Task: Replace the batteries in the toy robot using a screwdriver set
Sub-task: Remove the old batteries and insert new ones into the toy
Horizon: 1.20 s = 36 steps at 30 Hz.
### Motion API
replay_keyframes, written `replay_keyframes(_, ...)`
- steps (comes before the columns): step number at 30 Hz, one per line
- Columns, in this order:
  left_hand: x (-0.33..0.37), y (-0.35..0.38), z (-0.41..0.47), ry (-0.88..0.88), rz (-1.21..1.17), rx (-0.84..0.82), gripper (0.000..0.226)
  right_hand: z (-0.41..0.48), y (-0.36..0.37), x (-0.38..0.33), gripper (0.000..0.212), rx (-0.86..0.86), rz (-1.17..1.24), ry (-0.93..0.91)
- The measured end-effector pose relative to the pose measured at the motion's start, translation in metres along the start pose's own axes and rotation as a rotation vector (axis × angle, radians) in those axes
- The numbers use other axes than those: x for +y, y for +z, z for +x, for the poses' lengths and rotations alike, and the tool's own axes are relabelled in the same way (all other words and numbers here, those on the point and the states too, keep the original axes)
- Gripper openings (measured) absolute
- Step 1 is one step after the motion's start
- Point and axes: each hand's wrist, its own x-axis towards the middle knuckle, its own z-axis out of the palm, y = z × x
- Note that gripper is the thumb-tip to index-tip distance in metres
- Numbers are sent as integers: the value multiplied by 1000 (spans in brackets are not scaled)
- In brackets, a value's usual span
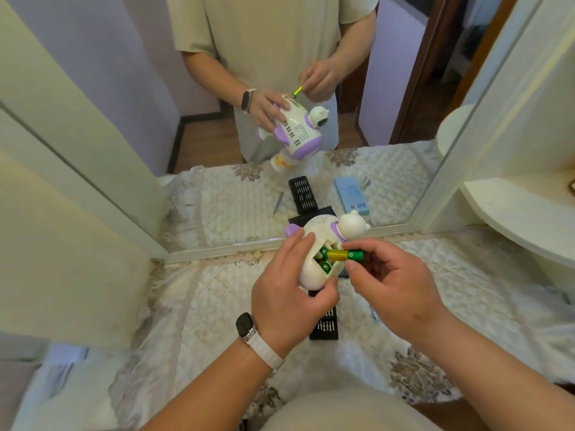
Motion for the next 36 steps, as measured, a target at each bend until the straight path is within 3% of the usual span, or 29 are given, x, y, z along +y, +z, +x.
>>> replay_keyframes(14,24,36,-26,-126,44,-33,65,7,-24,25,28,-249,-197,-32)
replay_keyframes(24,11,50,-51,-543,-107,55,66,11,-27,63,26,-378,-266,-2)
replay_keyframes(30,-15,46,-49,-664,-79,107,65,24,-33,129,45,-493,-627,27)
replay_keyframes(36,-33,49,-49,-705,-72,75,66,30,-54,211,48,-365,-934,222)
